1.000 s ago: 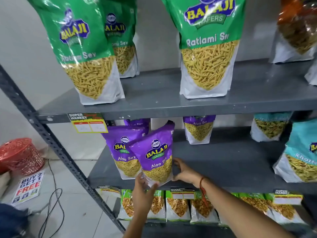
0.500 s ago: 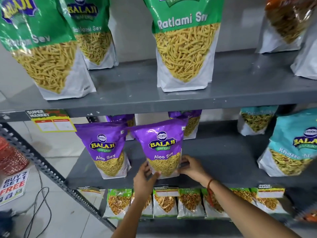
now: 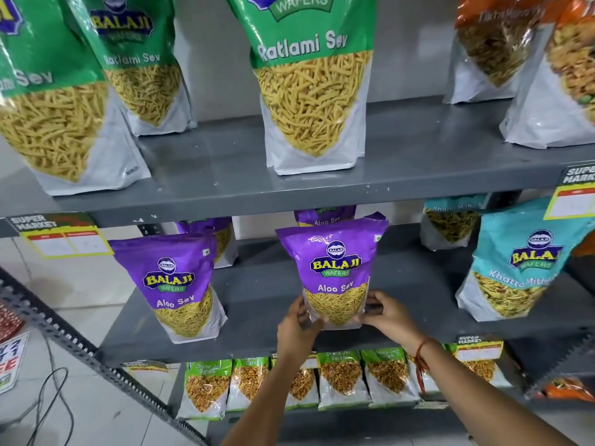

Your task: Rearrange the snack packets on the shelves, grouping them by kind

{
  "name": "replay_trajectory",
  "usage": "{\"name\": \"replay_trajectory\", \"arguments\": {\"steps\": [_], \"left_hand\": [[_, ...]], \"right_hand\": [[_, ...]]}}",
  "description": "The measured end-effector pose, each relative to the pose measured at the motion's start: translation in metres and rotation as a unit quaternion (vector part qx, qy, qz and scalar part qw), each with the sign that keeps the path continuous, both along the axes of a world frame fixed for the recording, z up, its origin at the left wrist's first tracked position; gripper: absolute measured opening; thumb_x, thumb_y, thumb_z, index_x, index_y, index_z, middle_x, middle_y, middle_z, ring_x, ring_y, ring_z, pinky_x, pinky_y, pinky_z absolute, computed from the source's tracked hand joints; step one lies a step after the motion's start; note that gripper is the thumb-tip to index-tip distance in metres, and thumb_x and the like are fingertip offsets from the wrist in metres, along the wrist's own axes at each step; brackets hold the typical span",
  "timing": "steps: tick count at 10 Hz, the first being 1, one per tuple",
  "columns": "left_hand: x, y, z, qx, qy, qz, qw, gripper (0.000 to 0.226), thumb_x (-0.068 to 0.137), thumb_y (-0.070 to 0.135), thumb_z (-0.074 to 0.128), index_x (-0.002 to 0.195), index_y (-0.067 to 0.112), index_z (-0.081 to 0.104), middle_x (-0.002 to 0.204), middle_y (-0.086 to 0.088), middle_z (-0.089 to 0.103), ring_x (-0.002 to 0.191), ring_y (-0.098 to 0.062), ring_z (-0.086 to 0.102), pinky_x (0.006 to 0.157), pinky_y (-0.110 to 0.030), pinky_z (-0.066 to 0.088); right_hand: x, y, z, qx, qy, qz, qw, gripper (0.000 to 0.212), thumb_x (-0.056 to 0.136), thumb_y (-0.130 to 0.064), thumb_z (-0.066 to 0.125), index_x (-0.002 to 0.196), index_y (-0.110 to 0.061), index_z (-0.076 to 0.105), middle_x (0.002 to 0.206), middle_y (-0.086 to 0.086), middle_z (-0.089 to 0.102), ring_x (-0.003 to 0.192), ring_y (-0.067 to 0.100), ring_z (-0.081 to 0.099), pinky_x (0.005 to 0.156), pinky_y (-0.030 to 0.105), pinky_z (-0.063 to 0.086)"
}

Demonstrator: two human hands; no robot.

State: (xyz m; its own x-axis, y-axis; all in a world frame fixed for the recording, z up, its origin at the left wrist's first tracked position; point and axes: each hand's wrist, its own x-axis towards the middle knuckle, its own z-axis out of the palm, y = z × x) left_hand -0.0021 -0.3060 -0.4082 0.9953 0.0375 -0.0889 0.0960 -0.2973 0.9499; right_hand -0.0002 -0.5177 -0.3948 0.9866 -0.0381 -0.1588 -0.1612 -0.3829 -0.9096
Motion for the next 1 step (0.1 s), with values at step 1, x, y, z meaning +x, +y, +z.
{"name": "replay_trajectory", "arguments": {"steps": [1], "left_hand": [[-0.0053,0.0000,0.0050,-0.008,-0.014,0.012,1.000,0.070,0.074,0.017,0.079,0.137,0.020,0.047,0.114,0.004,0.070,0.101,-0.011,0.067,0.091,-0.036,0.056]], "right_hand": [[-0.0074,0.0066,0.0015,0.023,-0.014,-0.016,1.000,0.053,0.069,-0.013,0.081,0.113,-0.017,0.053,0.109,-0.002,0.065,0.091,0.006,0.063,0.075,0.021,0.049]]}}
